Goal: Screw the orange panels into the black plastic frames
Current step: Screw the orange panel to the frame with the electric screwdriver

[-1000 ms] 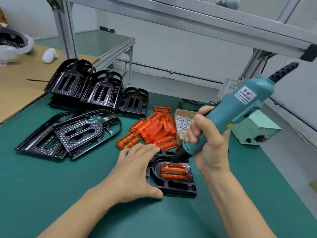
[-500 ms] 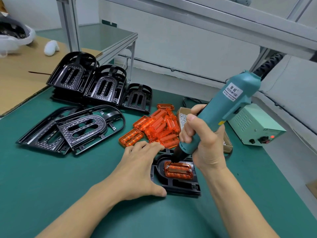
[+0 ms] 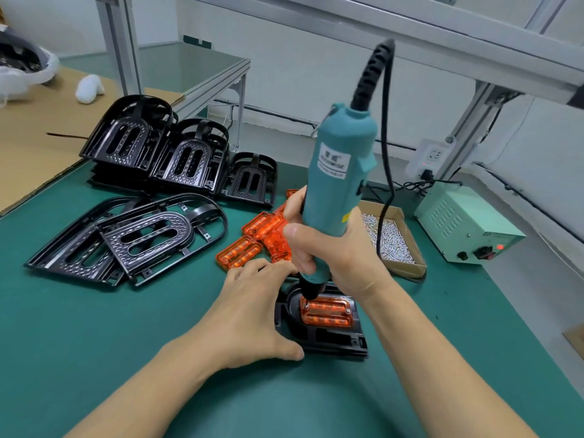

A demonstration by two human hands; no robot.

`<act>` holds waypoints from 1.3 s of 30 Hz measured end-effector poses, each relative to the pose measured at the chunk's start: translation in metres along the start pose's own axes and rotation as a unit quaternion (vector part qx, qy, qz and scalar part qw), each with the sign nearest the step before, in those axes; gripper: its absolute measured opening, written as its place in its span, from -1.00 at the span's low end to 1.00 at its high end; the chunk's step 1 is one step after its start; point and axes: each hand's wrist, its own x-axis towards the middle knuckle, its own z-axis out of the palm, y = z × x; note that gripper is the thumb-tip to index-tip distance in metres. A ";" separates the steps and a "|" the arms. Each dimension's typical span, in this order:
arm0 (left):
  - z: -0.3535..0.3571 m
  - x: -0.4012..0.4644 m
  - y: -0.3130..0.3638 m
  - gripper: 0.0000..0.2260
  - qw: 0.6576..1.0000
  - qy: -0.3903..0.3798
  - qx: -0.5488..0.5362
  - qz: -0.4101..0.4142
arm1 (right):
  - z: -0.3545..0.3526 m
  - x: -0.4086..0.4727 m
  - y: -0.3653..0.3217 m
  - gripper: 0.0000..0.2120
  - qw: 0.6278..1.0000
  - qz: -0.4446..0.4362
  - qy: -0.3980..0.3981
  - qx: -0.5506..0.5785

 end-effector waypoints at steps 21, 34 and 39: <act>-0.006 -0.001 0.005 -0.06 1.000 -0.001 -0.015 -0.013 | -0.012 -0.011 0.009 -0.78 0.996 -0.048 0.068 0.032; -0.003 -0.001 0.003 -0.24 1.000 -0.003 -0.005 0.001 | -0.003 -0.013 0.006 -0.75 0.999 -0.021 0.017 0.035; 0.002 -0.001 -0.004 -0.13 1.000 0.000 -0.011 -0.020 | -0.010 -0.023 0.006 -0.79 0.978 -0.058 0.173 0.100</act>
